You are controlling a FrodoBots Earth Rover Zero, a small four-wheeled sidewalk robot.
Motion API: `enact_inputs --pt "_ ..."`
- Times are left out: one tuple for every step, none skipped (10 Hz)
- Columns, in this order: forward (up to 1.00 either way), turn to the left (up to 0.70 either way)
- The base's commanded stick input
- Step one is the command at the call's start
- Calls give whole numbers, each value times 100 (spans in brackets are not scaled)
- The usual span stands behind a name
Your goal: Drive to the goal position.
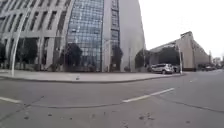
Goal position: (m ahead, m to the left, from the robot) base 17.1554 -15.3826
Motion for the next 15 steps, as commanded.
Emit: enact_inputs --pt "70 14" --pt "70 14" --pt "70 14" --pt "70 14" --pt "70 14" --pt "70 14" --pt "70 14" --pt "70 14" --pt "70 14" --pt "70 14" --pt "70 14" --pt "70 14" --pt "70 14" --pt "70 14" --pt "70 14"
